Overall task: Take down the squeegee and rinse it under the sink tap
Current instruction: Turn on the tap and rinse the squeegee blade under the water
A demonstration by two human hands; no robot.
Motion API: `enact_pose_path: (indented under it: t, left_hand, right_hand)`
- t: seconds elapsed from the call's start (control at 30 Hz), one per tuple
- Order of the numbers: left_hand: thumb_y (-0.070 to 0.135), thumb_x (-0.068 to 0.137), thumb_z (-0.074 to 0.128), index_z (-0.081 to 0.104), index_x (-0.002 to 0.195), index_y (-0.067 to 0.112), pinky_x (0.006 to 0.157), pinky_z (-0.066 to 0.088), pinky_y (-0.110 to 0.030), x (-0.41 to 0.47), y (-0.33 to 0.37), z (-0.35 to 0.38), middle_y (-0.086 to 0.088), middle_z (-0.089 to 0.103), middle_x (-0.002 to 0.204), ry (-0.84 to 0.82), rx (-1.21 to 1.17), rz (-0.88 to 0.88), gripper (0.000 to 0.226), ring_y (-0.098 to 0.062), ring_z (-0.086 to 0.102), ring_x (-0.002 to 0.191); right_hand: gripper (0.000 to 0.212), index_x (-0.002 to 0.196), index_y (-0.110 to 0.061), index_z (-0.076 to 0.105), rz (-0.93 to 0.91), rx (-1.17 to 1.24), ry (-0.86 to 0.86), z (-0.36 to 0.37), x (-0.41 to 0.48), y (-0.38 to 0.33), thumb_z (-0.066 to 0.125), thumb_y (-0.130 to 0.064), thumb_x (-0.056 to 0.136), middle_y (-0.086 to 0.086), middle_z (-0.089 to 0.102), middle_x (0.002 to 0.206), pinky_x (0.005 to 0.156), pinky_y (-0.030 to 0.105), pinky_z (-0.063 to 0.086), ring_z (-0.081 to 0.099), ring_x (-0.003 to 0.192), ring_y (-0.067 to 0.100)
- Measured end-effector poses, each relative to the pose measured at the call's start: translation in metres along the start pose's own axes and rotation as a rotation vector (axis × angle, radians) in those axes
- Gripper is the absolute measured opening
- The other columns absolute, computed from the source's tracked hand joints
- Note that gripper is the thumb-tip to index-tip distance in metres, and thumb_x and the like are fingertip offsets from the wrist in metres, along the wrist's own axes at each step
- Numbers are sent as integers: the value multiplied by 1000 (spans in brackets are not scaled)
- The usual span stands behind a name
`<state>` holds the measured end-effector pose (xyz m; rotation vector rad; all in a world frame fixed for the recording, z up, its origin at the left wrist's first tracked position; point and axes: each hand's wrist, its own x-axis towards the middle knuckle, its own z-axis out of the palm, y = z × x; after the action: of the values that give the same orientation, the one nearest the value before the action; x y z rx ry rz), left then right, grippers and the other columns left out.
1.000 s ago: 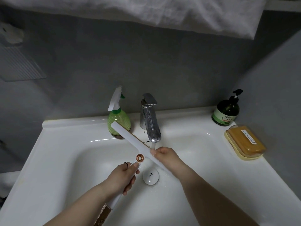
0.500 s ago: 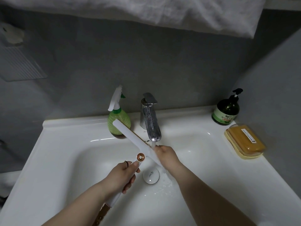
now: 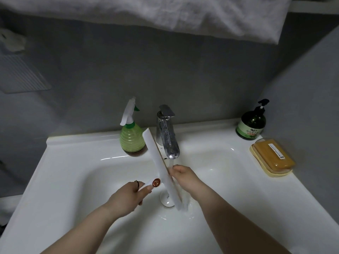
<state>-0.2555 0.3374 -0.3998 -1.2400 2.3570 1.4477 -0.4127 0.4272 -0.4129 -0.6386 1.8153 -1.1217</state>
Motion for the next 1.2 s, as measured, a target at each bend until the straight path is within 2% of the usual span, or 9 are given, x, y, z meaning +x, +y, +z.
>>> enact_pose_path:
  t: [0.1,0.2,0.43,0.57,0.63,0.8,0.97,1.1,1.2]
  left_hand:
    - [52,91,36,61,85,15,56,36,-21,-1,-3,-11,9,53,62,78,228,0,45,-9,48,57]
    - [51,93,27,47,66,21,60,34,-19,-5,-4,-17,7,50,67,58,361,-36,45,-16,48,68]
    - [51,92,35,39,66,28,61,34,-23,-11,-3,-10,10,47,67,-28,484,1,35,-19,46,76]
    - [42,90,45,39,69,27,47,34,-19,-8,-7,-6,10,47,65,-90,440,-25,27,-9,52,53]
    - [35,89,50,40,70,24,41,38,-19,-6,-9,-3,4,50,68,-145,279,-60,24,-9,54,43]
    - [27,90,52,40,72,15,35,37,-16,0,-9,2,-1,54,61,-146,36,-77,24,-8,45,25]
    - [27,89,52,40,72,16,35,36,-15,4,-10,1,0,53,56,-131,29,-70,24,-8,42,24]
    - [26,89,53,41,72,16,36,35,-17,4,-9,5,-1,52,56,-115,7,-65,23,-10,41,25]
    - [27,89,53,42,73,16,38,35,-20,4,-10,6,0,52,56,-100,2,-62,22,-12,41,27]
  right_hand:
    - [22,77,-20,59,16,26,-22,2,-1,0,43,-21,92,-2,57,88,62,11,37,51,73,7]
    - [18,84,-18,58,100,184,-71,5,-2,-2,42,-21,92,-4,60,83,58,18,44,53,64,9]
    - [45,93,-11,62,245,445,-239,-10,-5,4,32,-44,94,7,66,85,67,29,51,62,71,21]
    - [30,98,-9,62,279,274,-449,-23,-7,5,44,-33,92,2,72,68,58,27,57,68,57,14]
    - [22,108,-4,57,280,109,-525,-26,-9,3,49,-15,91,4,70,78,55,24,58,68,61,12]
    - [21,106,-1,56,197,-150,-321,-21,2,7,49,-4,87,15,64,93,44,18,52,64,45,5]
    - [22,68,-9,56,191,-163,-160,-8,8,10,57,-23,85,4,64,53,42,18,46,58,34,12]
    - [42,50,-20,42,102,-509,5,4,20,3,52,-44,83,-5,51,50,48,22,37,50,45,11]
    - [43,49,-24,38,-7,-573,2,7,23,3,49,-39,87,-7,41,54,48,21,30,43,54,11]
